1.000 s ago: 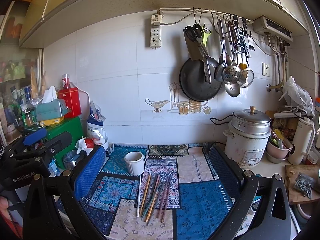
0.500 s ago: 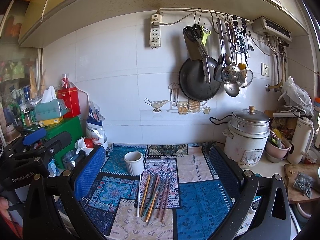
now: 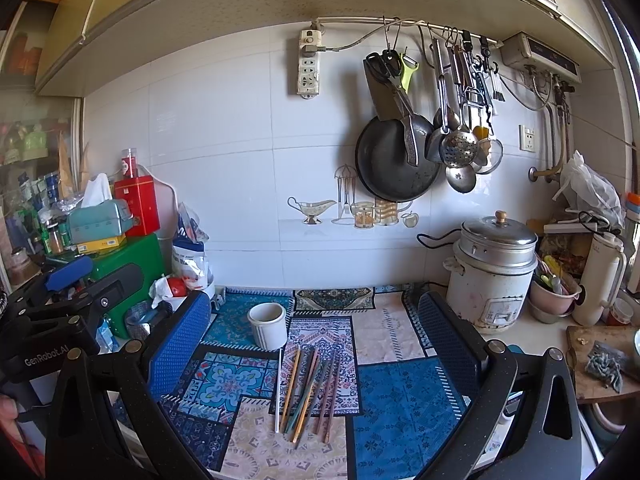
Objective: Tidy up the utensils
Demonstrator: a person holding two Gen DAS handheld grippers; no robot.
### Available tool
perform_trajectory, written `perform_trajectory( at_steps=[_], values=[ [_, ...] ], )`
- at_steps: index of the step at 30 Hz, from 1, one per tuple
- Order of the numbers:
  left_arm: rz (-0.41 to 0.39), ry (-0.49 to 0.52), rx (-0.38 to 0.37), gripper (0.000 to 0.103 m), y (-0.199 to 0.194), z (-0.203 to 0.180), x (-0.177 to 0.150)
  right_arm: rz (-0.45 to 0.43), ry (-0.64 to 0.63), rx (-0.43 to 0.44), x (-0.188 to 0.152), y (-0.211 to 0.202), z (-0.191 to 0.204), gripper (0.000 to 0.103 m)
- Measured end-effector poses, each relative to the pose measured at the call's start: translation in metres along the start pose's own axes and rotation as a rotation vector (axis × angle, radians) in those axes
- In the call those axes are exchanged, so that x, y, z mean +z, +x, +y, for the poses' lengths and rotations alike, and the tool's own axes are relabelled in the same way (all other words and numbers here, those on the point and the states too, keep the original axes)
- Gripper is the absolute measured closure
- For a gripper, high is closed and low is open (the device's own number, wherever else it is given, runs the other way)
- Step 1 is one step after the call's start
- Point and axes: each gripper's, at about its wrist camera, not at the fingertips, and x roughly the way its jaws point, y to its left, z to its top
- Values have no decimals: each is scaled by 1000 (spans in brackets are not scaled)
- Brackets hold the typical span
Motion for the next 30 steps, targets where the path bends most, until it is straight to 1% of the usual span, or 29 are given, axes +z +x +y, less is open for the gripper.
perform_trajectory(
  at_steps=[17, 20, 24, 30],
  values=[
    [-5, -10, 8, 0, -2, -1, 0, 4, 0, -3, -1, -1, -3, 0],
    [-14, -8, 21, 0, -1, -1, 0, 5, 2, -2, -1, 0, -5, 0],
    [-4, 3, 27, 0, 8, -2, 0, 10, 3, -2, -3, 4, -7, 0],
    [33, 20, 38, 0, 31, -3, -12, 54, 16, 6, -11, 25, -11, 0]
  ],
)
